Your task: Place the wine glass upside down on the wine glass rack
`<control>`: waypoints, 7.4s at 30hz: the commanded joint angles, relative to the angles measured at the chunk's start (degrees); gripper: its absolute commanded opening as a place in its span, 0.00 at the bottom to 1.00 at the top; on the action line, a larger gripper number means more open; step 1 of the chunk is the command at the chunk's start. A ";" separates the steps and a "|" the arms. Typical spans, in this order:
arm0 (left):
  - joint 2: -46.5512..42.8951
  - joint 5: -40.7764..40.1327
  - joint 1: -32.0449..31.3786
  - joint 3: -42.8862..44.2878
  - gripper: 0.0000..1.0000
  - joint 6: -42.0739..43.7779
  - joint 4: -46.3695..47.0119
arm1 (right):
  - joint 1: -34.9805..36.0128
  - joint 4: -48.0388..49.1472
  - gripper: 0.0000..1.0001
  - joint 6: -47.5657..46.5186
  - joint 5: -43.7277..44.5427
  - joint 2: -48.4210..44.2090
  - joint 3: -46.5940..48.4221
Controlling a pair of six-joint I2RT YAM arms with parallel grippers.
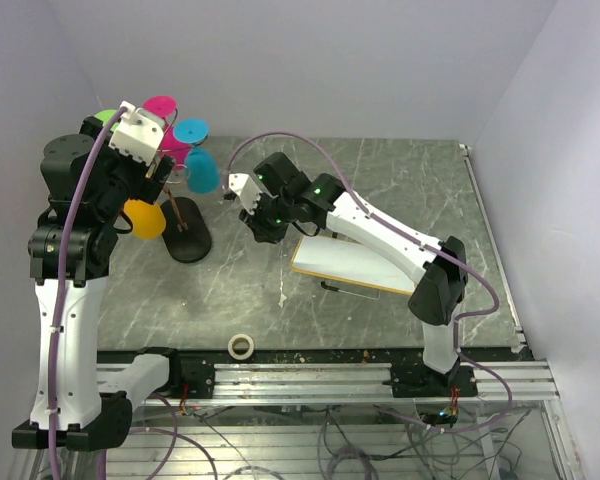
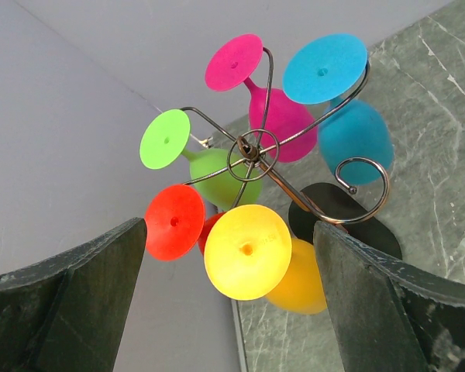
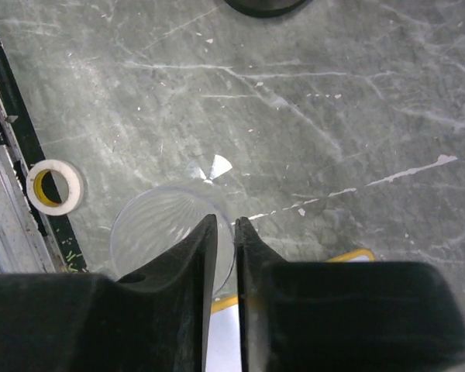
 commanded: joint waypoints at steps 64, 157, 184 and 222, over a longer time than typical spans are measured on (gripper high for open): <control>19.26 49.49 -3.81 -5.17 0.51 -65.05 34.00 | -13.66 10.34 0.00 3.96 -7.13 -22.72 19.67; 9.77 7.42 -8.30 10.00 0.07 -7.52 1.76 | -42.16 21.83 0.60 -8.96 6.65 -42.69 -29.78; 11.33 -10.19 -15.96 2.96 0.07 17.91 2.26 | -62.79 29.46 0.97 -6.86 -15.64 -45.85 -56.88; 8.04 -17.64 -16.46 -4.39 0.07 22.73 -0.79 | -64.42 29.44 1.00 -6.08 -19.38 -44.22 -57.83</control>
